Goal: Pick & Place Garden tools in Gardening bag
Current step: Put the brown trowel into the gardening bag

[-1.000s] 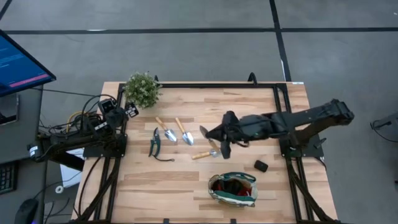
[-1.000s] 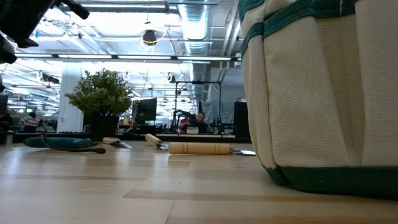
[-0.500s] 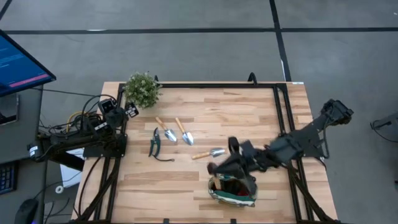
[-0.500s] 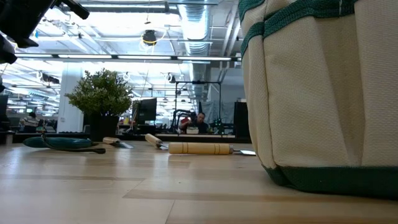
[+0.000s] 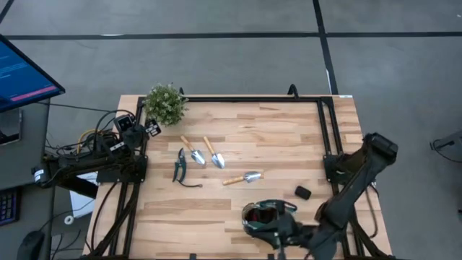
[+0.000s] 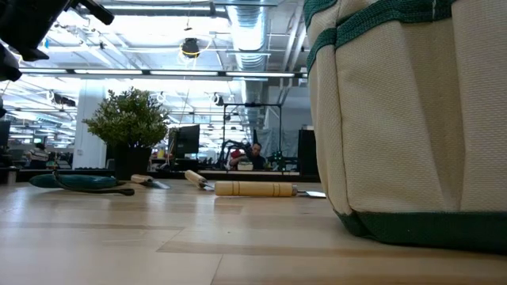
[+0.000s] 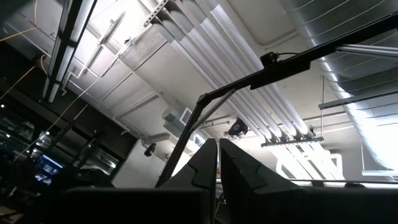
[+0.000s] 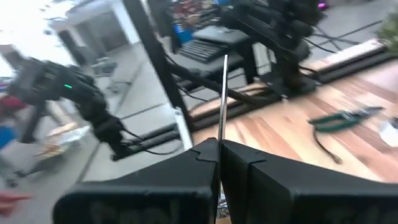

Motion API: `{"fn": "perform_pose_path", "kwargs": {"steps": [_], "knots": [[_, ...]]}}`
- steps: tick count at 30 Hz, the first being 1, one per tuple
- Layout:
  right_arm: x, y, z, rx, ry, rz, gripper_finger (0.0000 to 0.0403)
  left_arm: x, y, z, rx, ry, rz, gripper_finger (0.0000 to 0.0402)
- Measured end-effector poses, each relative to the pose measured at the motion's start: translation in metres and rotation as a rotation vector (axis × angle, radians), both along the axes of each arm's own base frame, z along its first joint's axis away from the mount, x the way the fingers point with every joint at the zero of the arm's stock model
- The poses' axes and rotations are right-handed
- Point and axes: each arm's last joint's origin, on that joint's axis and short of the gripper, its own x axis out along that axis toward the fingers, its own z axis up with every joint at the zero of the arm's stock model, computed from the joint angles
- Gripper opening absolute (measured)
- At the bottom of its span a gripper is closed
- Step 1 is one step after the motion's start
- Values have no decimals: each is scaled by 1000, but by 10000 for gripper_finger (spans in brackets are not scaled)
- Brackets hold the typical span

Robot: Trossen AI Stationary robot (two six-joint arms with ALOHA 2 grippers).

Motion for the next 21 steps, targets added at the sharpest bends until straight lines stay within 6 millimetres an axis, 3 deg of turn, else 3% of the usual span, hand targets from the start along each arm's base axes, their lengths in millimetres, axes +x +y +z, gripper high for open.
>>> {"fn": "perform_pose_path", "kwargs": {"steps": [4, 10, 21], "knots": [[7, 11, -30, -87, 26, -90, 0, 1, 1, 0, -4, 8, 0, 17], [33, 8, -59, -156, 50, -127, 0, 6, 3, -2, -19, 39, 0, 17], [38, 1, -48, -285, 42, -93, 0, 24, 11, -9, -75, 156, 0, 17]]}}
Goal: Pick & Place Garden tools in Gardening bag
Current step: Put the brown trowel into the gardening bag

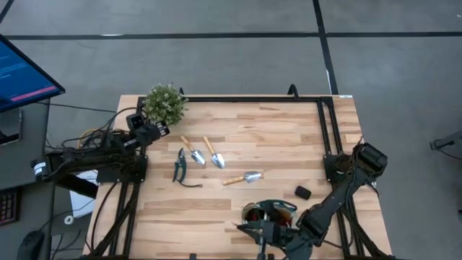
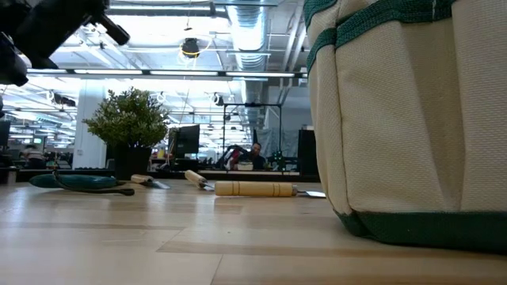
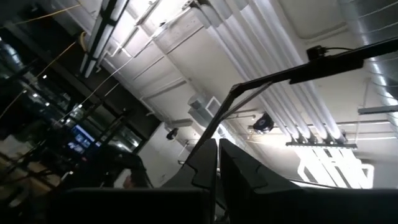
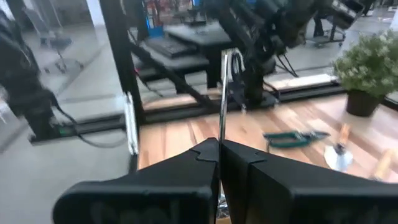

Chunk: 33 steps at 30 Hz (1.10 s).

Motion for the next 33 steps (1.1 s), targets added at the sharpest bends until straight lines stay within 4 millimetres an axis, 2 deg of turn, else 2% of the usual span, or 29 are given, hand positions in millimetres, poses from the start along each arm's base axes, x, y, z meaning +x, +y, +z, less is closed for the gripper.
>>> {"fn": "perform_pose_path", "kwargs": {"steps": [3, 14, 20, 25, 33], "knots": [[0, -2, -8, -22, 44, -10, 0, 6, 3, -3, -20, 41, 1, 17], [3, -11, -17, -19, 76, -39, 0, 25, 12, -16, -88, 180, 1, 17], [4, -10, -14, 11, 49, -39, 0, 31, 15, -21, -112, 234, -1, 17], [5, -10, -10, 9, 10, -54, 0, 19, 6, -11, -62, 134, -28, 17], [9, -13, -8, 10, 0, -65, 0, -21, -13, 8, 65, -142, -45, 17]]}}
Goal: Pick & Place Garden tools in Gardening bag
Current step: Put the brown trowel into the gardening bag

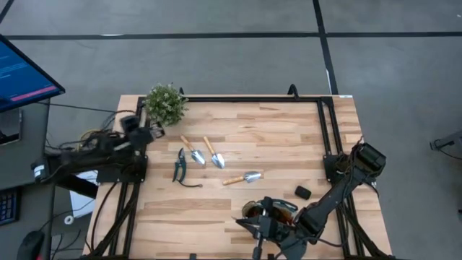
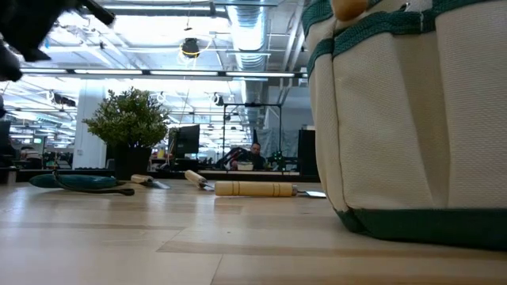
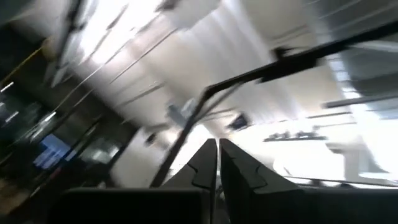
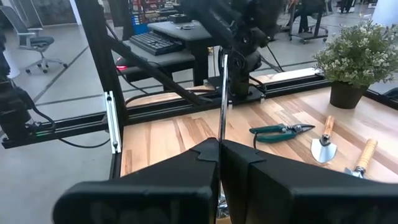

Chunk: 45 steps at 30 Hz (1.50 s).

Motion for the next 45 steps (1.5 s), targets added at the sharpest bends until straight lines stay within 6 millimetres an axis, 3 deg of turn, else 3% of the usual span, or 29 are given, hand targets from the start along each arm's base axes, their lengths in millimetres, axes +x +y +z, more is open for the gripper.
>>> {"fn": "perform_pose_path", "kwargs": {"steps": [9, 14, 29, 39, 45], "knots": [[0, -1, -2, -15, 17, -3, 0, -39, -17, 5, 106, -246, 1, 17], [-8, 2, -7, -32, 47, -26, 0, -49, -21, 5, 132, -306, 0, 17], [-18, 5, -31, 45, 94, -76, 0, -50, -21, 5, 136, -315, 6, 17], [-51, 4, -67, 104, 17, -175, 0, -49, -21, 5, 134, -311, 6, 17], [-57, -2, -80, 130, 22, -187, 0, -49, -21, 5, 134, -311, 6, 17]]}}
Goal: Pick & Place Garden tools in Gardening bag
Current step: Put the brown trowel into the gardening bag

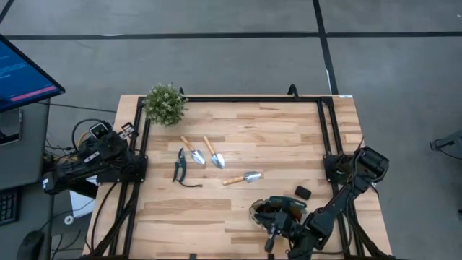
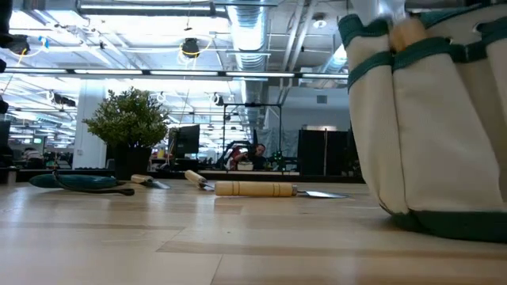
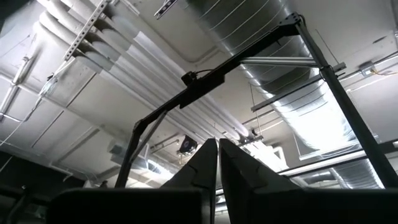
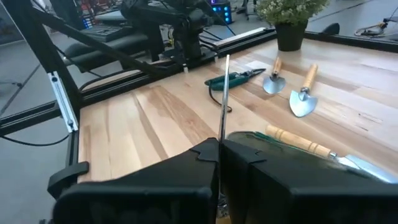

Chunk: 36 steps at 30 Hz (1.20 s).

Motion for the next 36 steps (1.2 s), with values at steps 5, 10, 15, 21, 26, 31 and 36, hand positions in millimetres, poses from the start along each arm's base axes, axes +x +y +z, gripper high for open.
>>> {"fn": "perform_pose_path", "kwargs": {"steps": [5, 10, 15, 21, 26, 31, 36], "knots": [[-6, -4, -11, 37, 13, 8, 0, 0, 0, 0, 0, 0, 0, 17], [-7, -4, -14, 20, 87, 81, 0, 0, 0, 0, 0, 0, 0, 17], [-3, -5, -15, -3, 143, 131, 1, 0, 0, 0, 0, 0, 0, 17], [-2, -4, -11, -43, 136, 167, 24, 0, 0, 0, 0, 0, 0, 17], [-2, -1, 3, -85, 106, 203, 69, 0, 0, 0, 0, 0, 0, 17], [-4, -4, 22, -66, 65, 203, 121, 0, 0, 0, -1, 1, 0, 17], [-8, -9, 41, -38, 34, 198, 174, 0, 0, 0, -1, 2, 0, 17]]}}
